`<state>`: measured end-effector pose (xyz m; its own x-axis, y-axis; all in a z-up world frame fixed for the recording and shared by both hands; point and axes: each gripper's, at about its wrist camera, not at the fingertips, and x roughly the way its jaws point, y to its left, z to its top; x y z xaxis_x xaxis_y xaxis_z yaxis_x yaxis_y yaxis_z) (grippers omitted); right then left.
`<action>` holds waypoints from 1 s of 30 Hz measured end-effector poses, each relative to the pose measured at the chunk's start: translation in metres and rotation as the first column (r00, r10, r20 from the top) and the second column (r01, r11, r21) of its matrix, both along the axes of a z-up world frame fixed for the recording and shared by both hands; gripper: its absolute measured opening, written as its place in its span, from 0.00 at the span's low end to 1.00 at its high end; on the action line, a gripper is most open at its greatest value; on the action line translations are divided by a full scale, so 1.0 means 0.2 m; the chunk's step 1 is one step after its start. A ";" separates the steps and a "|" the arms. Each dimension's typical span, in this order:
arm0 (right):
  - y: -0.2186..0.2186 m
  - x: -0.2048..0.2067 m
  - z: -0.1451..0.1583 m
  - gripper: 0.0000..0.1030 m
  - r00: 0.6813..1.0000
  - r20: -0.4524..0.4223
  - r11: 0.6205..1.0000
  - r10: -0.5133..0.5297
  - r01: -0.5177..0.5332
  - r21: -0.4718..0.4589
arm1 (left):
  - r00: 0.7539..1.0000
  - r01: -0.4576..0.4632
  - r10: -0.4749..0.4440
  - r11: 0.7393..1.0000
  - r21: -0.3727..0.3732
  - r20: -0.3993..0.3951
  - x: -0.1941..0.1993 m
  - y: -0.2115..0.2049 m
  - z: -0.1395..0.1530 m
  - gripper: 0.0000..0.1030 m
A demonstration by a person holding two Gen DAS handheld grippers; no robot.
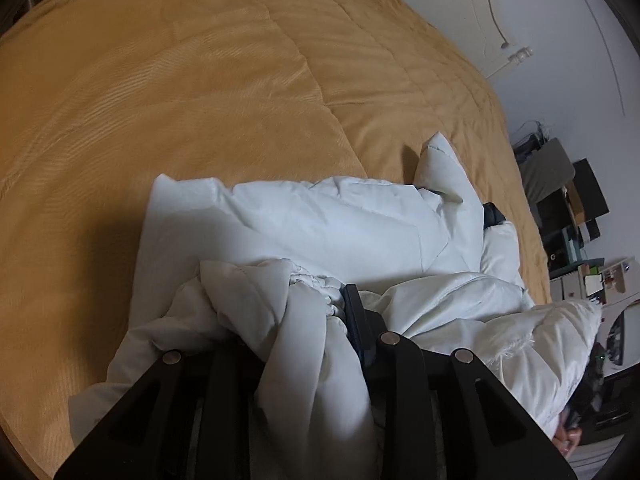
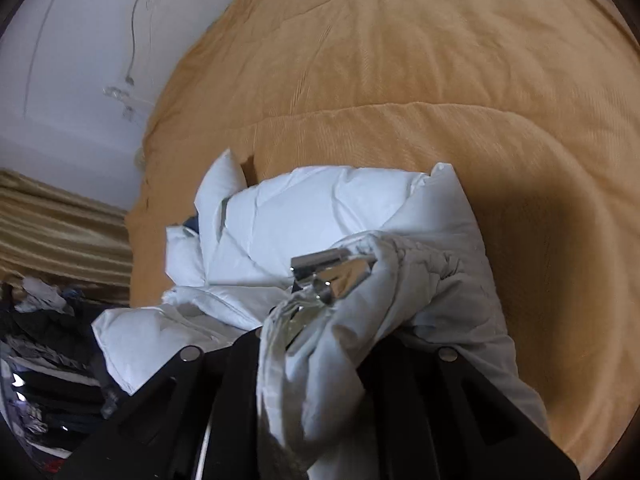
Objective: Fold large clothes
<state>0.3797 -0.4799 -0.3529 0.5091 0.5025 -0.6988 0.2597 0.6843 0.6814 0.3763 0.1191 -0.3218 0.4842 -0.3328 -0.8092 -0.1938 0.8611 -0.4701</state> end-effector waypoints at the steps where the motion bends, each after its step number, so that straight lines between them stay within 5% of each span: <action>1: -0.03 -0.03 0.04 0.16 1.000 0.017 1.000 -0.003 0.002 0.025 | 1.000 -0.003 0.002 1.000 0.013 0.007 0.00 -0.01 0.00 0.26; 4: -0.13 -0.20 0.19 0.36 0.995 0.090 0.995 -0.040 0.032 0.090 | 1.000 0.001 -0.002 0.999 0.036 0.024 -0.02 -0.02 0.01 0.26; 5: -0.15 -0.26 0.24 0.61 0.992 0.115 0.995 -0.046 0.036 0.095 | 1.000 -0.001 0.000 0.999 0.037 0.027 -0.03 -0.03 0.01 0.26; 7: -0.11 -0.41 0.39 0.85 0.980 0.190 0.997 -0.065 0.070 -0.020 | 0.999 -0.007 0.005 0.999 0.040 0.035 -0.04 -0.03 0.01 0.26; 9: 0.09 -0.49 0.53 0.85 0.964 0.266 0.976 0.026 0.033 -0.214 | 0.999 -0.010 0.008 0.998 0.058 0.041 -0.07 -0.05 0.00 0.26; 12: 0.54 -0.56 0.64 0.85 0.912 0.337 0.857 0.236 -0.032 -0.515 | 0.999 -0.010 0.005 0.996 0.092 0.052 -0.07 -0.09 0.02 0.26; 15: 0.88 -0.53 0.50 0.85 0.886 0.230 0.737 0.402 -0.164 -0.656 | 0.998 -0.017 0.011 0.996 0.091 0.062 -0.09 -0.08 0.03 0.26; 18: 1.03 -0.42 0.20 0.84 0.908 0.040 0.638 0.417 -0.261 -0.724 | 0.997 -0.048 0.048 0.999 0.014 0.053 -0.14 -0.01 0.06 0.27; 21: 1.01 -0.39 0.08 0.92 0.909 0.028 0.632 0.416 -0.267 -0.728 | 0.996 -0.050 0.061 0.983 -0.175 0.059 -0.16 0.14 0.15 0.27; 25: 1.00 -0.36 0.07 0.93 0.912 0.007 0.650 0.411 -0.287 -0.703 | 0.995 -0.024 0.064 0.904 -0.426 0.080 -0.20 0.34 0.32 0.27; 30: 1.02 -0.33 0.05 0.95 0.909 -0.002 0.636 0.417 -0.294 -0.713 | 0.995 0.023 0.025 0.887 -0.460 0.099 -0.34 0.38 0.49 0.33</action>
<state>0.3141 -0.2766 -0.3429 0.5219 0.0786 -0.8494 -0.1667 0.9859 -0.0113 0.3083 0.1942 -0.2245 0.5544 -0.6555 -0.5127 -0.1259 0.5430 -0.8303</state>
